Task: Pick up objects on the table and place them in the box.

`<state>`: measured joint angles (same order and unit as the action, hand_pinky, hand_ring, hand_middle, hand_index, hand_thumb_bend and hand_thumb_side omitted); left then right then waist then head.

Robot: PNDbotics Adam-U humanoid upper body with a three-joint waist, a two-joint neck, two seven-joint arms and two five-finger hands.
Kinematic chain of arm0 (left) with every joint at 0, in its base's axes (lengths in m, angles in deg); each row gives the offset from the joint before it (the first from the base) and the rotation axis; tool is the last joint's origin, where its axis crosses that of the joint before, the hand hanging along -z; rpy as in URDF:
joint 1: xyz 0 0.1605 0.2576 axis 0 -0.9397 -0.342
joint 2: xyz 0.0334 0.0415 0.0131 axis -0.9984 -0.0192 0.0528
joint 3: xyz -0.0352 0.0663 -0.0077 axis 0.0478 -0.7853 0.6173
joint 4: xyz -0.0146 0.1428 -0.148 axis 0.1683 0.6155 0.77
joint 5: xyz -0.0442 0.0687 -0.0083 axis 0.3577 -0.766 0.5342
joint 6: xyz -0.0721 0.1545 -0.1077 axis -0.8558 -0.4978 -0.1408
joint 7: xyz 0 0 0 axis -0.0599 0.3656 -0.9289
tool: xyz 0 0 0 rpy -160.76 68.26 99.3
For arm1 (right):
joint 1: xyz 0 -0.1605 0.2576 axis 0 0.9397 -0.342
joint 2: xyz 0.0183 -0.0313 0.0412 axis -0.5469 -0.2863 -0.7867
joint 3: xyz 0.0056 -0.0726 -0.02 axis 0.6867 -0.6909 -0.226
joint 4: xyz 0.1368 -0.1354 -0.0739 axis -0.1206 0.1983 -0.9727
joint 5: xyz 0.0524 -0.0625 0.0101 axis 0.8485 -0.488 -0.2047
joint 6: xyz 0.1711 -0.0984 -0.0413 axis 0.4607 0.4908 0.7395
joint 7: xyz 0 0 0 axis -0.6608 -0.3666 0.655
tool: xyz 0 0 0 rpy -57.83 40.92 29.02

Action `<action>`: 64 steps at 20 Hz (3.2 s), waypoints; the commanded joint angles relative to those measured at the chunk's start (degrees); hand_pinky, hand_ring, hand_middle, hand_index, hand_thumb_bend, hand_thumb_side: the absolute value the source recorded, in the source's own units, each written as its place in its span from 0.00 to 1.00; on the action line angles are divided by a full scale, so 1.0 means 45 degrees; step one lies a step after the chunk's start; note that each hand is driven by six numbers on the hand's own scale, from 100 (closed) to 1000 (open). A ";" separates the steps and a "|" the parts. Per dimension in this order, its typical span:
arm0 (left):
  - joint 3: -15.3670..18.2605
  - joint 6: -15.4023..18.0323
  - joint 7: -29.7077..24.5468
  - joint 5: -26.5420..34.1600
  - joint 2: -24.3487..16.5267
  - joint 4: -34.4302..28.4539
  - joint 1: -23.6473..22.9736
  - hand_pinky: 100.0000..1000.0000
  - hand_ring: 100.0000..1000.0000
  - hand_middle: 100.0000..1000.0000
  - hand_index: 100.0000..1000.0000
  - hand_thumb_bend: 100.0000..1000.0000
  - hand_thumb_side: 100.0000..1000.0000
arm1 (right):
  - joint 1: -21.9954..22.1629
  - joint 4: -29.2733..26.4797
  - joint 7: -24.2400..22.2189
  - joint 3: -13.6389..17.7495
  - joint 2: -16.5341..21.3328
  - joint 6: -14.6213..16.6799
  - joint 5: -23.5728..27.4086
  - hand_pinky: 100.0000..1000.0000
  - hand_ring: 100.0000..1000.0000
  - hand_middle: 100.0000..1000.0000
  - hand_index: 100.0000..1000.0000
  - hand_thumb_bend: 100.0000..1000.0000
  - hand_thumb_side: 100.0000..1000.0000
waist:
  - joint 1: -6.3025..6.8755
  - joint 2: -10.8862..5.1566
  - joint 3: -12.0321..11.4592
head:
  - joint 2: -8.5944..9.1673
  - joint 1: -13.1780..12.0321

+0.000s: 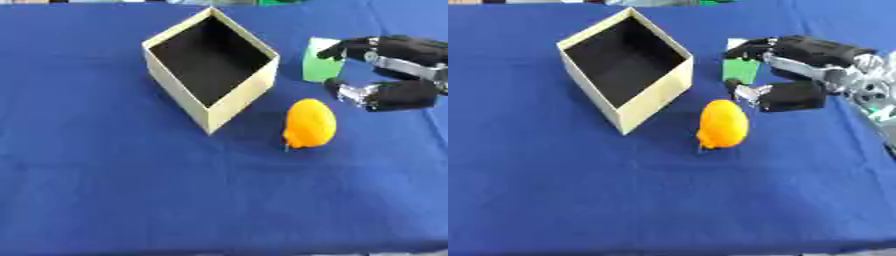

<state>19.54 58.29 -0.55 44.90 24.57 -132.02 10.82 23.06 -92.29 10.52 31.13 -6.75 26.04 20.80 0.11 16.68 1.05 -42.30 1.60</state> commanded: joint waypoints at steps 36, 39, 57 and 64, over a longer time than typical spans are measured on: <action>0.0159 -0.0005 -0.0259 0.0060 -0.0135 -0.0237 0.0076 0.86 0.55 0.61 0.67 0.33 0.90 | -0.0045 0.1780 -0.1197 -0.0585 -0.0768 0.0887 -0.1510 0.94 0.92 0.91 1.00 0.23 1.00 | -0.0018 -0.0219 -0.0238 | 0.0015 0.0316; 0.0173 -0.0007 -0.0246 0.0050 -0.0122 -0.0237 0.0066 0.86 0.55 0.61 0.67 0.33 0.90 | 0.0004 0.2126 -0.1125 -0.0580 -0.0808 0.0994 -0.1690 0.94 0.92 0.91 1.00 0.22 1.00 | 0.0000 -0.0204 -0.0261 | 0.0020 0.0346; 0.0197 -0.0002 -0.0229 0.0096 -0.0021 -0.0237 0.0084 0.86 0.55 0.61 0.67 0.32 0.91 | 0.0261 0.3152 -0.1188 -0.0868 -0.0990 0.1398 -0.1960 0.90 0.89 0.87 1.00 0.26 1.00 | 0.0071 -0.0095 -0.0278 | 0.0016 0.0402; 0.0215 0.0000 -0.0229 0.0114 0.0021 -0.0237 0.0076 0.86 0.55 0.61 0.67 0.31 0.91 | 0.0219 0.2958 -0.0113 -0.0880 -0.1063 0.1240 -0.2493 0.85 0.83 0.82 0.98 0.11 0.79 | 0.0066 -0.0067 -0.0285 | -0.0020 0.0372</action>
<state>19.80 58.26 -1.53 45.46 25.61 -132.03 10.83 24.56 -78.25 9.11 26.95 -12.40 31.80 10.40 0.29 17.15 -0.17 -42.30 3.22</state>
